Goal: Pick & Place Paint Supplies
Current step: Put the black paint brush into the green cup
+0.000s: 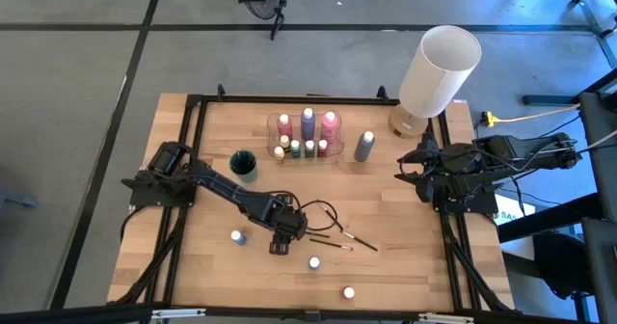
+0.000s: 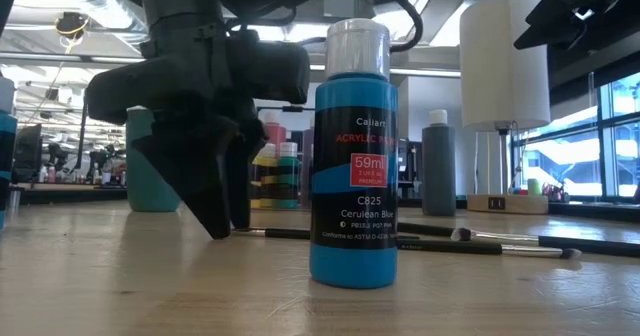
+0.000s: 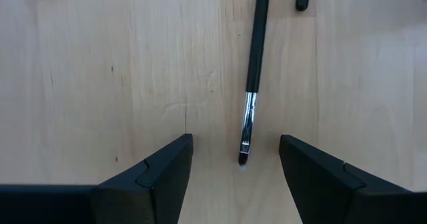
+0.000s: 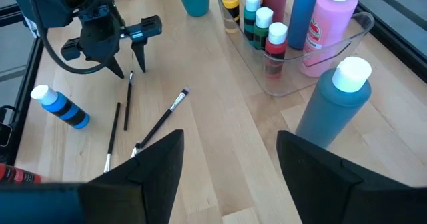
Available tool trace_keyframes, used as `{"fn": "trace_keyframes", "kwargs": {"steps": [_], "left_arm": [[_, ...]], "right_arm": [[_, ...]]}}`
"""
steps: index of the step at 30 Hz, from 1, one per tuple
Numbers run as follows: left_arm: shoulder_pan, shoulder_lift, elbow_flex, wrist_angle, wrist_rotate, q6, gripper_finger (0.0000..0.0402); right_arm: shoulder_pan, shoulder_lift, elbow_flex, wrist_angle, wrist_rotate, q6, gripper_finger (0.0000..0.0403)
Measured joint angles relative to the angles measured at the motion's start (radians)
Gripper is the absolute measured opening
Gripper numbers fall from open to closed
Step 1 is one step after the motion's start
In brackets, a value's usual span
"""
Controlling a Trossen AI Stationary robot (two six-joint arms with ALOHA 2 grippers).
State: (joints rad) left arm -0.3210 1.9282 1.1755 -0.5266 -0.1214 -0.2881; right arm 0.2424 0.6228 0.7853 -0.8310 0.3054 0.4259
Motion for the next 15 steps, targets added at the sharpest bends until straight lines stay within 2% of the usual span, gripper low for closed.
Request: {"fn": "trace_keyframes", "kwargs": {"steps": [15], "left_arm": [[0.003, 0.002, 0.0, -0.023, 0.039, -0.027, 0.0223]], "right_arm": [[0.0, 0.0, 0.0, -0.001, 0.0, 0.001, 0.0242]]}}
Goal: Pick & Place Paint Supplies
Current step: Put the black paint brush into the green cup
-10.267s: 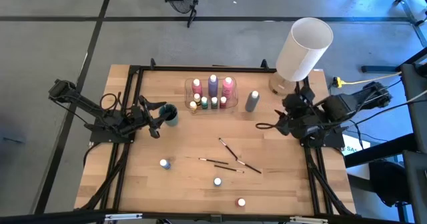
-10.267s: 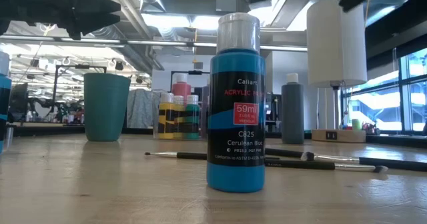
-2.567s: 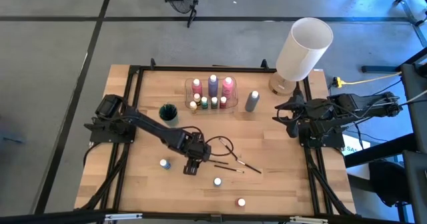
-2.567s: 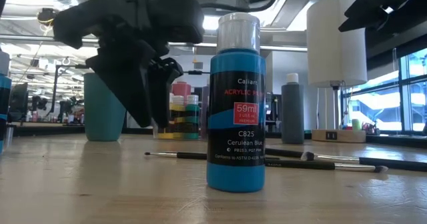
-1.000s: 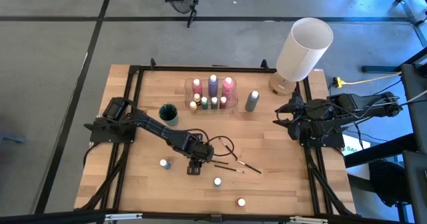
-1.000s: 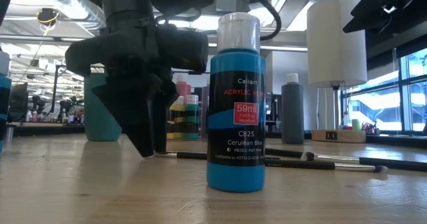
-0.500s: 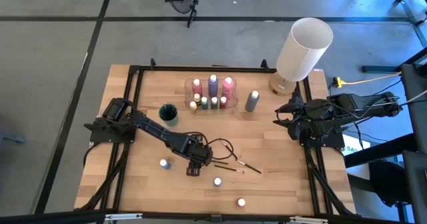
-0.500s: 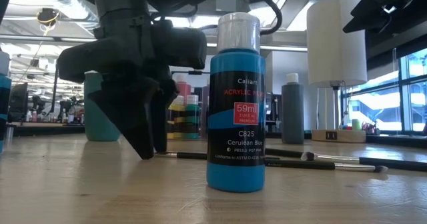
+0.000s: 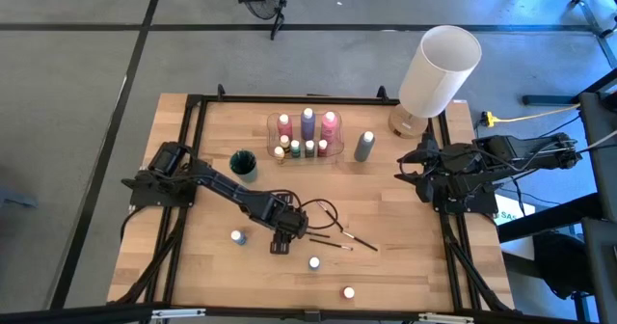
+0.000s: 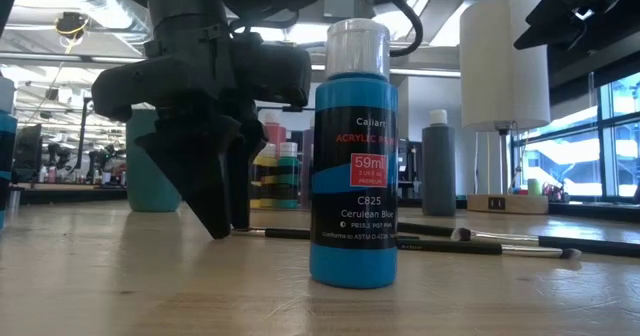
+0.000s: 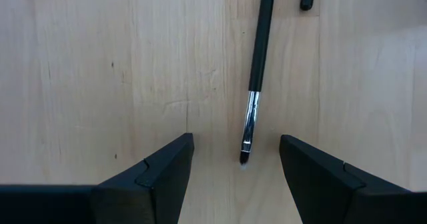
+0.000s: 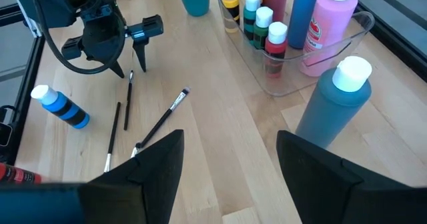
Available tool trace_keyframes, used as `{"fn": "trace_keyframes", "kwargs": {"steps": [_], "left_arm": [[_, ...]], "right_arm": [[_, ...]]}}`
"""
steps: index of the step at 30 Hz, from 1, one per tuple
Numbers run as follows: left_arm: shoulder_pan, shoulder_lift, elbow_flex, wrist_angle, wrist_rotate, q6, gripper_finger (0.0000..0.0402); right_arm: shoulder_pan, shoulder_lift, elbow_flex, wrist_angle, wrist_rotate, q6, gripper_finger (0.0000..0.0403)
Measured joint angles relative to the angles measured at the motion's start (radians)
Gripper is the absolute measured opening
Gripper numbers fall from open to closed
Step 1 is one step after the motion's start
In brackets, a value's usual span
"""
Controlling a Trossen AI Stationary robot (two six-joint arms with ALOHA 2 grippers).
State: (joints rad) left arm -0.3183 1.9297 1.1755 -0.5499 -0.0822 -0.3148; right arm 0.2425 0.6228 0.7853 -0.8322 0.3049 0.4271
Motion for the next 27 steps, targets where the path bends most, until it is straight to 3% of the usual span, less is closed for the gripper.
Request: {"fn": "trace_keyframes", "kwargs": {"steps": [22, 27], "left_arm": [[0.0, 0.0, -0.001, -0.004, 0.002, 0.003, 0.0223], [-0.001, 0.023, 0.0, -0.003, -0.003, -0.009, 0.02]], "right_arm": [[0.0, 0.0, 0.0, -0.002, -0.002, 0.003, 0.0242], [0.0, 0.0, 0.0, -0.002, -0.002, 0.003, 0.0242]]}}
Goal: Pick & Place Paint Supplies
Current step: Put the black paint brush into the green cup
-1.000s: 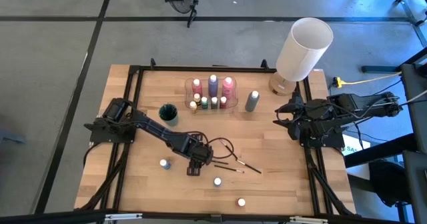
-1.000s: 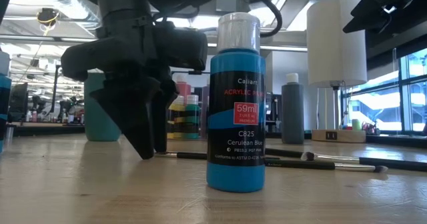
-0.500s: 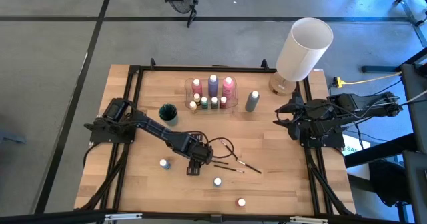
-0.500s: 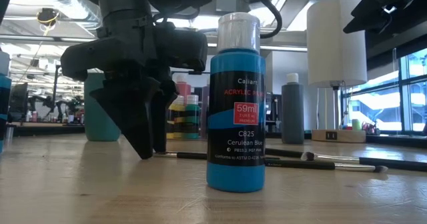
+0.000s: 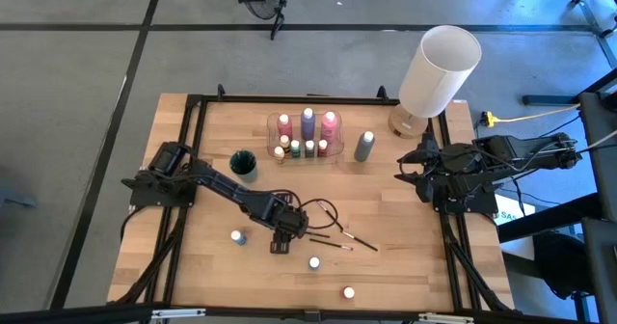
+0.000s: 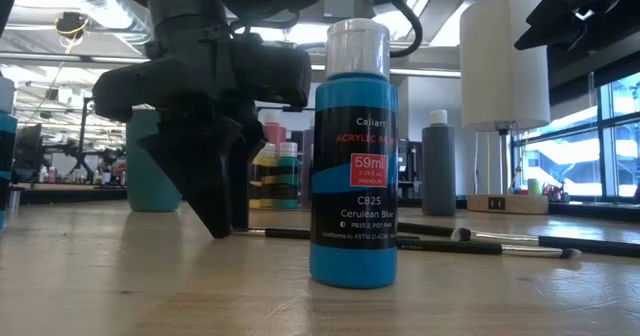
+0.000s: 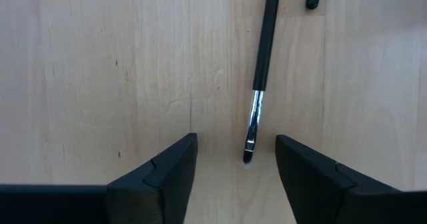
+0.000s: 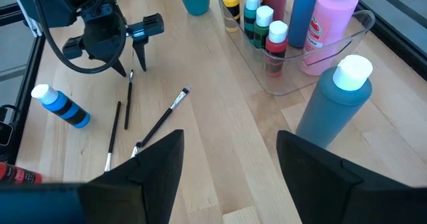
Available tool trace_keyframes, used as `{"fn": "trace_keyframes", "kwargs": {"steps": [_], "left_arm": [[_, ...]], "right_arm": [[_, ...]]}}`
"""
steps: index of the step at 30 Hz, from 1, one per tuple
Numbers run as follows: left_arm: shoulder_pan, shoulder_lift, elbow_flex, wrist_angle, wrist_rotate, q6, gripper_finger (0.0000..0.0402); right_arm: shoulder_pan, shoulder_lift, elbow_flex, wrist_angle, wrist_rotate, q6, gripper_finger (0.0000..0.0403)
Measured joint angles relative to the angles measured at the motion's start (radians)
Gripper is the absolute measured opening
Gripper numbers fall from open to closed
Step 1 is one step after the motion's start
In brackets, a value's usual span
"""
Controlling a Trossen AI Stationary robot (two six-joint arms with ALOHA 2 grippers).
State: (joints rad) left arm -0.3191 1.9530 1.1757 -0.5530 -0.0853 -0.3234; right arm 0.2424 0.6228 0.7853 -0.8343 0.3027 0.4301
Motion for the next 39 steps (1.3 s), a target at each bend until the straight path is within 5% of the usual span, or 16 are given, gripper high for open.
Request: {"fn": "trace_keyframes", "kwargs": {"steps": [39], "left_arm": [[0.001, 0.021, 0.006, 0.007, 0.032, 0.014, 0.0006]], "right_arm": [[0.0, 0.0, 0.0, -0.026, 0.003, 0.0, 0.0242]]}}
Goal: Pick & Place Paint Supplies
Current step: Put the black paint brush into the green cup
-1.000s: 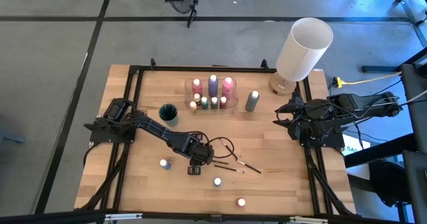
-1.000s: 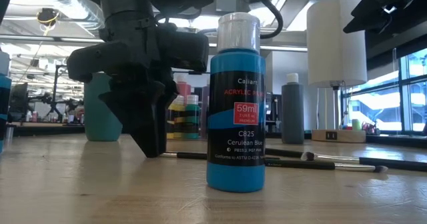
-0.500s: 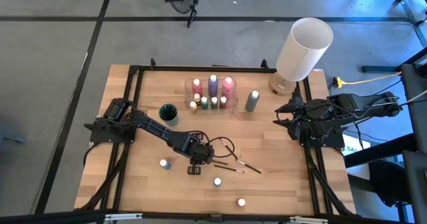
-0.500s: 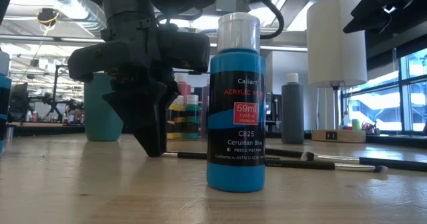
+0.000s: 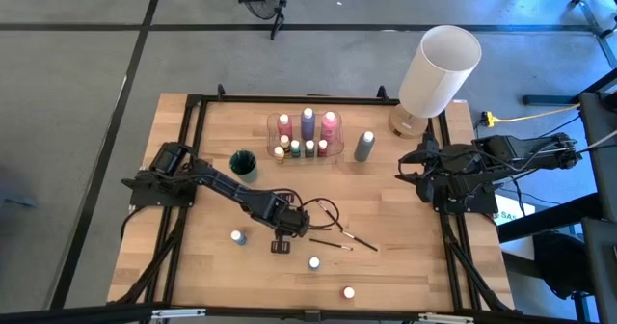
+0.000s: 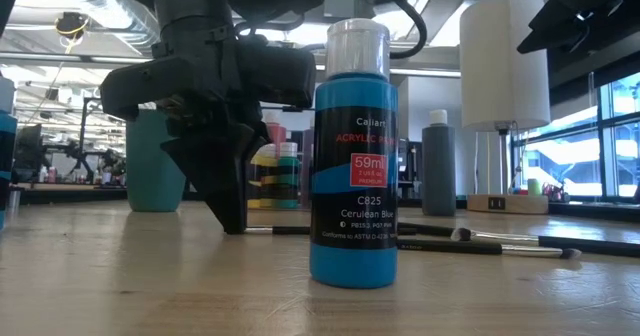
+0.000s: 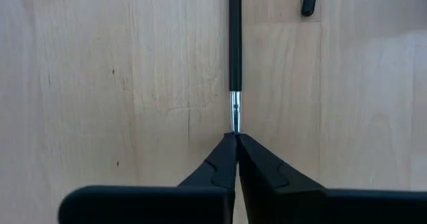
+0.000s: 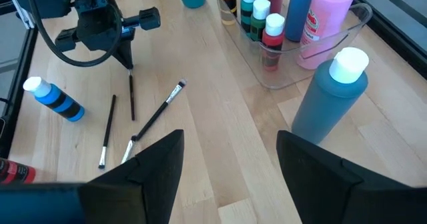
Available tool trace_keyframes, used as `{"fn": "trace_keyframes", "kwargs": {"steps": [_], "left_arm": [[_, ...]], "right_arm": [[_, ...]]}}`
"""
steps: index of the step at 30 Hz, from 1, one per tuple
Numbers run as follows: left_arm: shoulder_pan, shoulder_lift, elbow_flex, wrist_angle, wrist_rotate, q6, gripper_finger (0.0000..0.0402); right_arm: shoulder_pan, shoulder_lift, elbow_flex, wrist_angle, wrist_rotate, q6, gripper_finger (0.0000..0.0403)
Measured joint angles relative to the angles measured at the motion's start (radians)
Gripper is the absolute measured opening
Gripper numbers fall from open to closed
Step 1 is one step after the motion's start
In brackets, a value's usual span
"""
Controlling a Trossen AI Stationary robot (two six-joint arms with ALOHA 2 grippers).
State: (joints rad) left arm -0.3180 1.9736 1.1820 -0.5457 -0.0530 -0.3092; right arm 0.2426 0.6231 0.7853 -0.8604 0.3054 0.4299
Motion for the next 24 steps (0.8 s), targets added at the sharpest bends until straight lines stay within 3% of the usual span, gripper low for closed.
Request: {"fn": "trace_keyframes", "kwargs": {"steps": [19, 24], "left_arm": [[-0.001, 0.0, 0.002, -0.002, -0.001, -0.034, 0.0002], [-0.003, 0.011, 0.053, -0.057, -0.015, -0.024, 0.0002]], "right_arm": [[0.0, 0.0, 0.0, 0.0, -0.003, 0.0, 0.0242], [0.0, 0.0, 0.0, 0.001, -0.003, 0.0, 0.0242]]}}
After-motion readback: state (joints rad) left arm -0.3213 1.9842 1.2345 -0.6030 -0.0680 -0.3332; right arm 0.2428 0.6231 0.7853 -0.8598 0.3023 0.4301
